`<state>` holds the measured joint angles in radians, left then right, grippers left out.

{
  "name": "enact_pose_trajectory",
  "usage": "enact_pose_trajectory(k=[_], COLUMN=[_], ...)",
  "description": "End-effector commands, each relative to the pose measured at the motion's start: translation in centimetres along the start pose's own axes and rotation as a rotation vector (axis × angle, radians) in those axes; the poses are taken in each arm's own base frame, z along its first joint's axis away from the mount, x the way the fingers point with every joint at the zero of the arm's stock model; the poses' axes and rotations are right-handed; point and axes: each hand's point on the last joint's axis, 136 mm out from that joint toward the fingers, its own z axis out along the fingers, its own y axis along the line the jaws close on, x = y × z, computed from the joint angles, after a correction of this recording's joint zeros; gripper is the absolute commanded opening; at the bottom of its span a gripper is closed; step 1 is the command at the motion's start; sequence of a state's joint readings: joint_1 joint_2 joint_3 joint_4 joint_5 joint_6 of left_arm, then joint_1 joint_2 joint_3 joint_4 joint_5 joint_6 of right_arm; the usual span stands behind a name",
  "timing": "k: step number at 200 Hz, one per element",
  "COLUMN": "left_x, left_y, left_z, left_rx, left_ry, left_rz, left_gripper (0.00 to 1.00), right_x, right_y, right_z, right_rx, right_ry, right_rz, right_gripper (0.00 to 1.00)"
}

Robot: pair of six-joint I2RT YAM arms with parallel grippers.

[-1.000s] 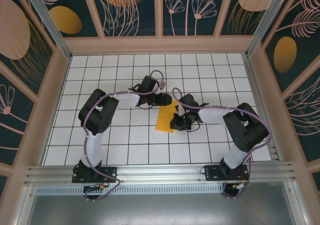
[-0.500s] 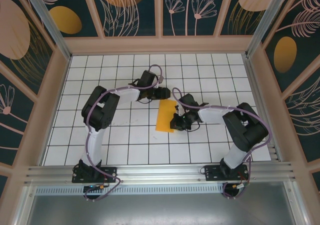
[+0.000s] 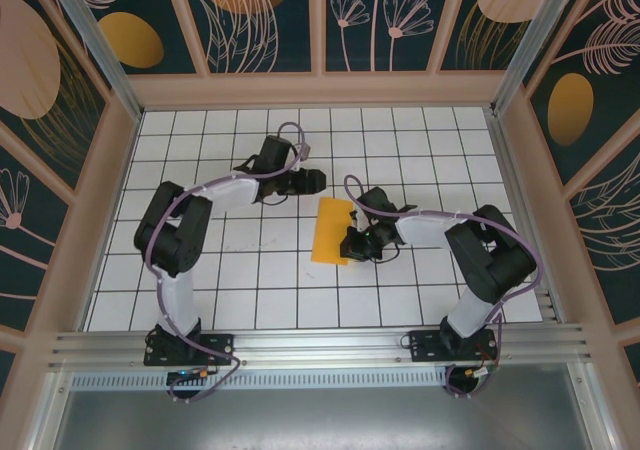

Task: Fold a paper plane with a square sheet of paper (fold left side to right side)
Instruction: First fold the square sheet of paper in half at the center of the table.

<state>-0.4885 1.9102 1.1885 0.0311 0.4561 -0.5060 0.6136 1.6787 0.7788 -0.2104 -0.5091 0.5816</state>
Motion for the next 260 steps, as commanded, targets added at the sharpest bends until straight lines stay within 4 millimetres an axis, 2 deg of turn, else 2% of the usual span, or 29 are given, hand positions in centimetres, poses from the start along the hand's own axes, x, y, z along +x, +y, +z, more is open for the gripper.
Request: enact_pose_trajectory(k=[1,20,25,42,85,128,157,159,163,192,229,260], left_x=[2.8,4.8,6.1,8.0,10.2,9.9,10.5,9.7,9.3,8.7,7.5,6.4], left_y=[-2.1,-3.5,-3.4,-4.0,-4.0,-2.9,-0.8,-1.1,-1.1,0.1,0.5,1.6], left_z=[-1.3,-1.9,-1.8,-1.4,0.7,2.1,2.9,3.0,3.1,3.8,4.8,5.0], left_rx=[0.128,0.194,0.196,0.208,0.207,0.158,0.070,0.073,0.065,-0.001,-0.021,-0.040], left_ry=[0.036,0.064,0.089,0.125,0.182,0.175,0.182,0.166,0.159,0.141,0.128,0.107], left_rz=[-0.025,-0.039,-0.050,-0.050,-0.070,-0.070,-0.071,-0.061,-0.056,-0.050,-0.039,-0.050], left_gripper=[0.59,0.58,0.58,0.58,0.58,0.58,0.58,0.58,0.58,0.58,0.58,0.58], right_x=[2.4,2.5,2.6,2.6,2.7,2.7,2.6,2.6,2.6,2.7,2.7,2.9], right_y=[-4.6,-4.7,-4.8,-4.9,-5.1,-5.1,-5.2,-5.1,-5.2,-5.4,-5.4,-5.4], right_z=[1.3,1.3,1.3,1.4,1.5,1.5,1.6,1.6,1.6,1.6,1.6,1.7], right_rx=[0.185,0.188,0.190,0.193,0.208,0.218,0.225,0.224,0.226,0.236,0.238,0.239], right_ry=[0.073,0.076,0.077,0.079,0.084,0.088,0.090,0.090,0.091,0.096,0.098,0.103], right_rz=[0.048,0.050,0.052,0.053,0.051,0.050,0.046,0.046,0.047,0.045,0.044,0.045], right_gripper=[0.08,0.08,0.08,0.08,0.08,0.08,0.08,0.08,0.08,0.08,0.08,0.08])
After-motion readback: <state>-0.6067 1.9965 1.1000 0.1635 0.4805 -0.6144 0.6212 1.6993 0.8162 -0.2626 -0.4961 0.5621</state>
